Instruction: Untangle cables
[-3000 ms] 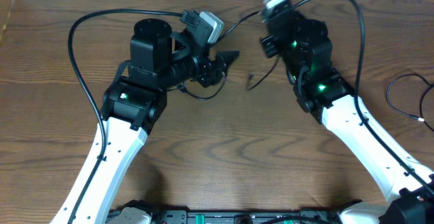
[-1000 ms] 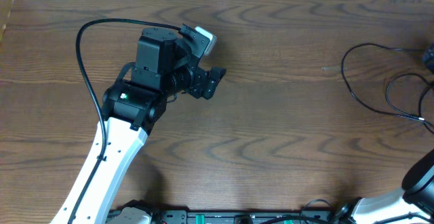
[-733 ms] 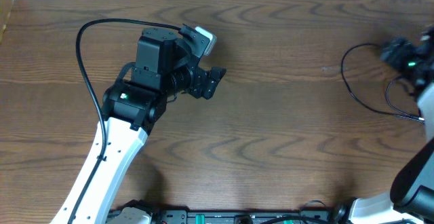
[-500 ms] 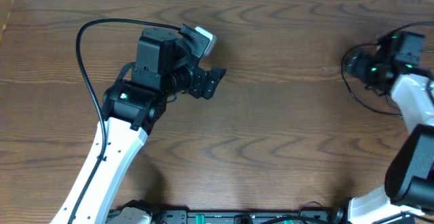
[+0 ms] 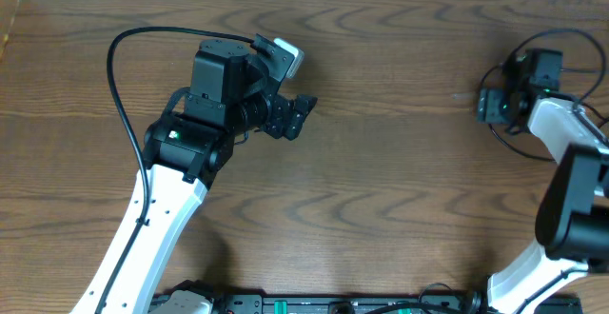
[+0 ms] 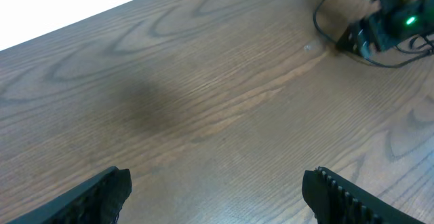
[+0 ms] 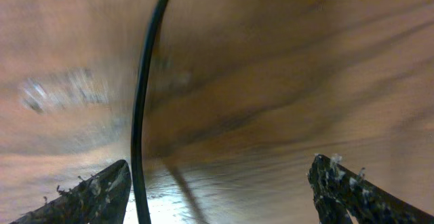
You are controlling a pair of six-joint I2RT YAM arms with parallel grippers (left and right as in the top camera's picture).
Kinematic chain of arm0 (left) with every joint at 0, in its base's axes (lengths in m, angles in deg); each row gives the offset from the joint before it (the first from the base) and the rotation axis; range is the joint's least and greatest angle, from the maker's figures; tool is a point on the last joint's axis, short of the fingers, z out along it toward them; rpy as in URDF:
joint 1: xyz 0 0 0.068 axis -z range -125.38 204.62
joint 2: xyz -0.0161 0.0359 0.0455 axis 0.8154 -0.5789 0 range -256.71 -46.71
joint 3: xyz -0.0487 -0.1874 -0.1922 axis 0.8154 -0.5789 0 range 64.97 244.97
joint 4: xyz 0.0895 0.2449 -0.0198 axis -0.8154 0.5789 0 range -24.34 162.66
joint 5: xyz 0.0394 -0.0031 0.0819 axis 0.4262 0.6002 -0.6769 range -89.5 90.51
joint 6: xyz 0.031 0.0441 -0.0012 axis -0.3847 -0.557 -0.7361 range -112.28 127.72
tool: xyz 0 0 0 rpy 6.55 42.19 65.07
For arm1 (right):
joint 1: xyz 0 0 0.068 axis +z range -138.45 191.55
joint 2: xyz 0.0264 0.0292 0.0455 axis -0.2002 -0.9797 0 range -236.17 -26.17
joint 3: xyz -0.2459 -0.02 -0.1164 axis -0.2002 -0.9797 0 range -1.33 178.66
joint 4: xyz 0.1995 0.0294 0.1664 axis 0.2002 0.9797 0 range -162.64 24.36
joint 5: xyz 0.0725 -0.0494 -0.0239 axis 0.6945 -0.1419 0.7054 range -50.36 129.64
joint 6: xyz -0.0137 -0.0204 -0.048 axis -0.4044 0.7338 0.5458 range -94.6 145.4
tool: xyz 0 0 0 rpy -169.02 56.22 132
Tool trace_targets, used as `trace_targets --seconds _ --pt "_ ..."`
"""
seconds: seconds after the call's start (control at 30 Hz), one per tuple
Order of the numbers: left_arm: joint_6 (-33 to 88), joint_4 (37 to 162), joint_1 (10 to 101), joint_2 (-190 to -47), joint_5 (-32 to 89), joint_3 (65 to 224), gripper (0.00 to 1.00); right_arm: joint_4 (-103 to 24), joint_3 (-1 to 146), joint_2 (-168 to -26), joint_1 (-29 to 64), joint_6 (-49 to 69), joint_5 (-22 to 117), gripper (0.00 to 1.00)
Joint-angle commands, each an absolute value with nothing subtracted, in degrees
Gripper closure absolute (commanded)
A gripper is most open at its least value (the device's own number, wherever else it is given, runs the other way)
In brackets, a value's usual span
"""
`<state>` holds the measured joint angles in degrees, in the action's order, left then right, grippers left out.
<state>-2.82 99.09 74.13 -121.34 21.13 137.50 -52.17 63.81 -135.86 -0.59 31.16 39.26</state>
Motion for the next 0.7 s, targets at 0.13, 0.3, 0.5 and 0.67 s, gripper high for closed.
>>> trace_targets --seconds 0.13,0.3,0.5,0.67 --pt "-3.1 99.3 74.0 -121.5 20.6 138.0 0.14 -51.2 63.0 -141.6 0.7 34.2 47.4 0.2" --pt "-3.1 99.3 74.0 -121.5 20.6 138.0 0.14 -51.1 63.0 -141.9 1.3 34.2 47.3 0.79" --pt "-3.1 99.3 74.0 -121.5 20.6 138.0 0.14 -53.2 63.1 -141.8 1.1 27.8 46.5 0.99" --pt "-3.1 99.3 74.0 -121.5 20.6 138.0 0.14 -56.6 63.7 -137.8 0.2 22.4 44.1 0.99"
